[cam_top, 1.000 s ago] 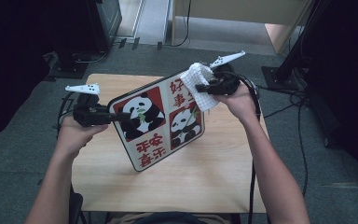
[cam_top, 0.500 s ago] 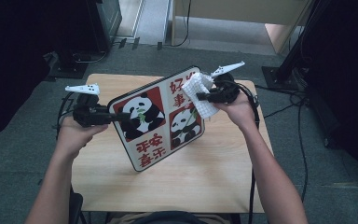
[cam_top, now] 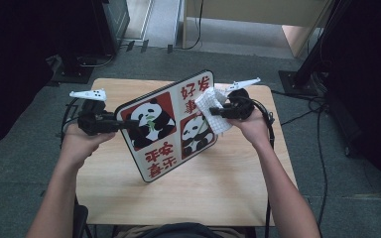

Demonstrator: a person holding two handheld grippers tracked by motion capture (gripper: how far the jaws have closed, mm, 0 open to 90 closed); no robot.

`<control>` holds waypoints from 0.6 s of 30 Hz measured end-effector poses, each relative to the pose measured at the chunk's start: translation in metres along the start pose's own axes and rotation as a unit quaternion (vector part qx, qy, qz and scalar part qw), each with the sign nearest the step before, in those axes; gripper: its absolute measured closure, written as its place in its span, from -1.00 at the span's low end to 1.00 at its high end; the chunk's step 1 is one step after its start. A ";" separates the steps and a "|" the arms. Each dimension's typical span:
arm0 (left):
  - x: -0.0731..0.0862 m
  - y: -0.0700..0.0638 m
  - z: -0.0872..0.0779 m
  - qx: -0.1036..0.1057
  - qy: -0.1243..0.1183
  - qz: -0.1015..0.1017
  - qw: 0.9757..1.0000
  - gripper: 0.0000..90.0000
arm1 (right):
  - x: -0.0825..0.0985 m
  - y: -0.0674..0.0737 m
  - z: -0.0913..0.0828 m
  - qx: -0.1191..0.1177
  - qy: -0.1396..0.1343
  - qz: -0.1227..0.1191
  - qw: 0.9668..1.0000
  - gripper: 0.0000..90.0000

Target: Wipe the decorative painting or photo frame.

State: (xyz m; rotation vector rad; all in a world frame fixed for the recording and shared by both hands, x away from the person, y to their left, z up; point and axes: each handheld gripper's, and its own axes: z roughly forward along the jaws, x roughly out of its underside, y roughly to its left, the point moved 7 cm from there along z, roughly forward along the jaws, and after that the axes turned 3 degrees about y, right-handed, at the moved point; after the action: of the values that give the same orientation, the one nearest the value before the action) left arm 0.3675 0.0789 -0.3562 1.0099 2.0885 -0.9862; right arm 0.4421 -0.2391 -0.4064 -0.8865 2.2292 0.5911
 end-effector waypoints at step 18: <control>0.001 0.000 0.000 0.002 -0.003 -0.001 1.000 0.74 | 0.024 -0.003 0.013 0.002 0.014 0.011 1.000 0.75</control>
State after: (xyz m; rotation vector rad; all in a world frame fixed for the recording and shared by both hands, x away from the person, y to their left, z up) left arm 0.3676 0.0792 -0.3568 1.0055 2.0846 -0.9942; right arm 0.4363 -0.2434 -0.4326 -0.8750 2.2672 0.5875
